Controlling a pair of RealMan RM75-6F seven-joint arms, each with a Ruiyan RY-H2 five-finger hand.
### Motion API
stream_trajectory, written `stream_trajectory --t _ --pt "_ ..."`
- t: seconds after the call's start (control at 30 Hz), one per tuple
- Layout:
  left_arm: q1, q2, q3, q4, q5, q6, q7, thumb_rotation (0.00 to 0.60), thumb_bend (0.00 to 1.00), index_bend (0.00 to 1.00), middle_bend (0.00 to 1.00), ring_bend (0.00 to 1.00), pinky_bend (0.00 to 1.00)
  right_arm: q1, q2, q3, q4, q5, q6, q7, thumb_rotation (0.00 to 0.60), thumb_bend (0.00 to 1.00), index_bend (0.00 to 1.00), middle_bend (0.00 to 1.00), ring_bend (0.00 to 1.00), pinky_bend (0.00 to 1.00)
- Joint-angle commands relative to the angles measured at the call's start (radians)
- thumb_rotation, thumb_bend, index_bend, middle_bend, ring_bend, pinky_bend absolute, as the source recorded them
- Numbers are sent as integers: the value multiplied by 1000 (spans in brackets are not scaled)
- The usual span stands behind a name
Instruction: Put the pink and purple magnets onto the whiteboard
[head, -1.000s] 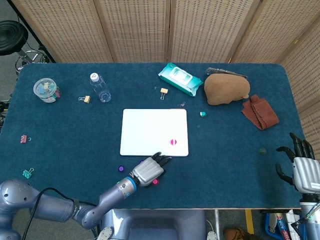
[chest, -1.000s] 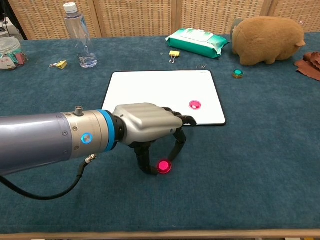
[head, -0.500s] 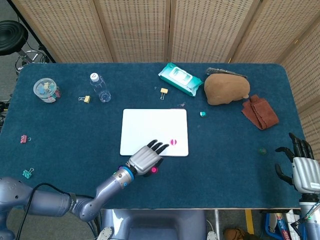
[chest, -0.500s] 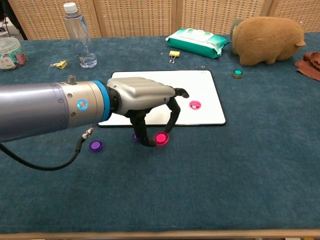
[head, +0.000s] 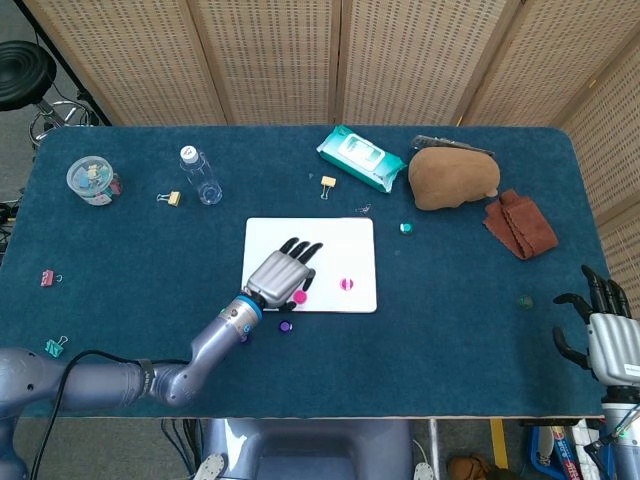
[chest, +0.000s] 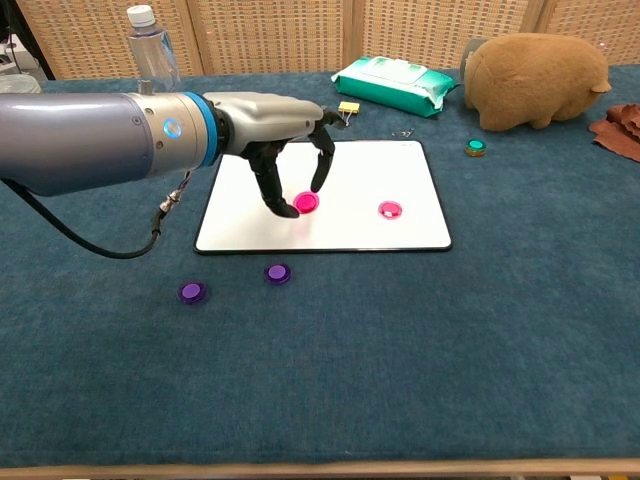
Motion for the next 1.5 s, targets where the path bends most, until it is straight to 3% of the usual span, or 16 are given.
stream_trajectory --t 0.03,0.33,0.6,0.67,0.77,0.87,1.03,1.2,1.3,1.5 --pt "-16 -15 -15 54 -37 -24 -17 600 302 616 0 0 0 1 0 1 2 4 -4 2 600 418 353 0 0 0" --pt "-25 -80 -19 198 -48 -54 -64 600 302 614 0 0 0 4 1 6 11 16 -23 13 600 417 354 0 0 0" --pt "-27 -107 -7 239 -54 -66 -66 600 302 586 0 0 0 3 4 8 10 16 -25 19 600 417 354 0 0 0" --pt "-28 -109 -5 240 -61 -68 -63 600 301 559 0 0 0 3 5 8 10 16 -24 20 600 417 354 0 0 0" --pt "-26 -106 -6 235 -63 -62 -64 600 302 405 0 0 0 3 6 9 9 17 -26 22 600 417 354 0 0 0" --pt "-26 -95 -5 220 -65 -57 -58 600 302 281 0 0 0 3 8 9 8 17 -28 25 600 417 354 0 0 0" --pt "-24 -73 -1 184 -59 -47 -51 600 302 261 0 0 0 3 9 9 6 15 -28 25 600 417 354 0 0 0" --pt "10 -16 16 81 22 -10 -75 600 302 251 0 0 0 3 10 9 5 15 -31 29 600 417 354 0 0 0" --pt "65 53 68 -33 151 36 -100 600 302 270 0 0 0 2 11 9 3 14 -31 31 600 417 354 0 0 0" --pt "128 108 141 -109 279 79 -119 600 302 313 0 0 0 2 11 7 -2 8 -28 25 600 417 354 0 0 0"
